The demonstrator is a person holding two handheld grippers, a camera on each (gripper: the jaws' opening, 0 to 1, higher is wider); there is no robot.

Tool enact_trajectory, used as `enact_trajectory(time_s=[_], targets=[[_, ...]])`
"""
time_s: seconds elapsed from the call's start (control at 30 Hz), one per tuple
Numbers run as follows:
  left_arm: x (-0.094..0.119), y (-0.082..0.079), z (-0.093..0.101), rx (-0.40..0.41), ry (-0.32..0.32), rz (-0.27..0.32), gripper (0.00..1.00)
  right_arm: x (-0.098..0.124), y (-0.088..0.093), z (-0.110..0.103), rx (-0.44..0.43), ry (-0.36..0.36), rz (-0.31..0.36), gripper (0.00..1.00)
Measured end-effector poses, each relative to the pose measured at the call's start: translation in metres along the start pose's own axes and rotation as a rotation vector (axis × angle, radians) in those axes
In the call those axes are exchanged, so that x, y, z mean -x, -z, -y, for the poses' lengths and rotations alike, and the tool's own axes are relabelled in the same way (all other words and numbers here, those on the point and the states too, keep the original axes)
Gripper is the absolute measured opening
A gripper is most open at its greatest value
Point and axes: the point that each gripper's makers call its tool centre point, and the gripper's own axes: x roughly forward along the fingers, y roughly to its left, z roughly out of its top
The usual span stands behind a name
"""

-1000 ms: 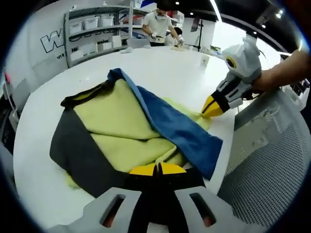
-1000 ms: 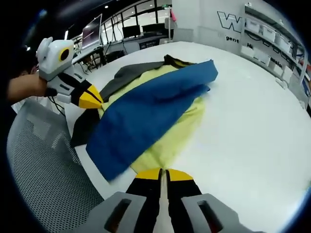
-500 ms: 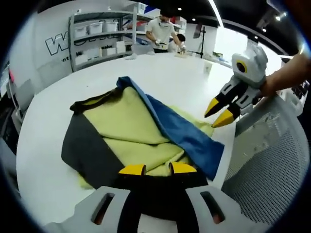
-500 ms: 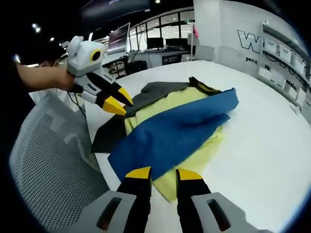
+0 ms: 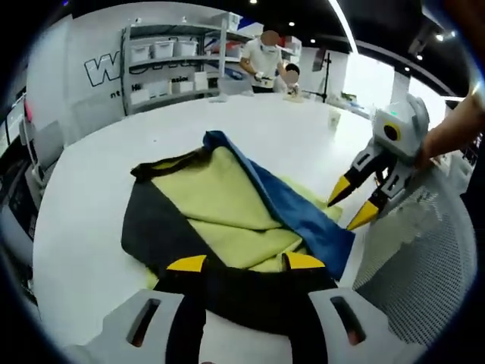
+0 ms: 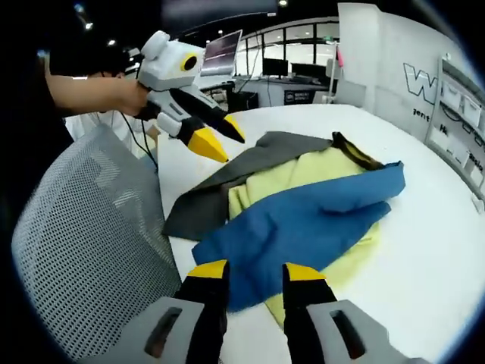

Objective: Fold the garment on the visible template until the final outline fits inside the template.

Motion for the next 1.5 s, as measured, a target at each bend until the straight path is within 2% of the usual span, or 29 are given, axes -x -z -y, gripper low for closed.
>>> enact_trajectory(time_s=[0.23,0.4,0.7,0.83,0.97,1.13,1.3,1.5], targets=[[0.006,-0.007,-0.007,-0.012,-0.028,0.034,0.54,-0.009,0.0,-0.015,0.063,-0.055,-0.024,0.21],[0.009,-0.011,-0.01,-0.001,-0.033,0.052,0.58,-0.017,0.004,-0.024,0.072,-0.093,-0.048,0.18],[0.013,-0.016,-0.017,-0.028,-0.077,0.085,0.73,-0.027,0.012,-0.034,0.128,-0.122,-0.086,0.19],[0.014,-0.017,-0.018,-0.021,-0.079,0.089,0.75,-0.031,0.024,-0.034,0.181,-0.112,-0.128,0.17],[0.013,-0.017,-0.015,-0.026,-0.068,0.091,0.75,-0.031,0.021,-0.031,0.172,-0.096,-0.109,0.13],[0.01,-0.01,-0.011,-0.029,-0.055,0.065,0.73,-0.032,0.02,-0.025,0.176,-0.067,-0.105,0.0],[0.01,-0.009,-0.009,-0.024,-0.048,0.06,0.71,-0.032,0.02,-0.02,0.142,-0.048,-0.103,0.0],[0.012,-0.008,-0.009,-0.036,-0.043,0.063,0.7,-0.019,-0.003,-0.006,0.096,0.007,-0.022,0.0]])
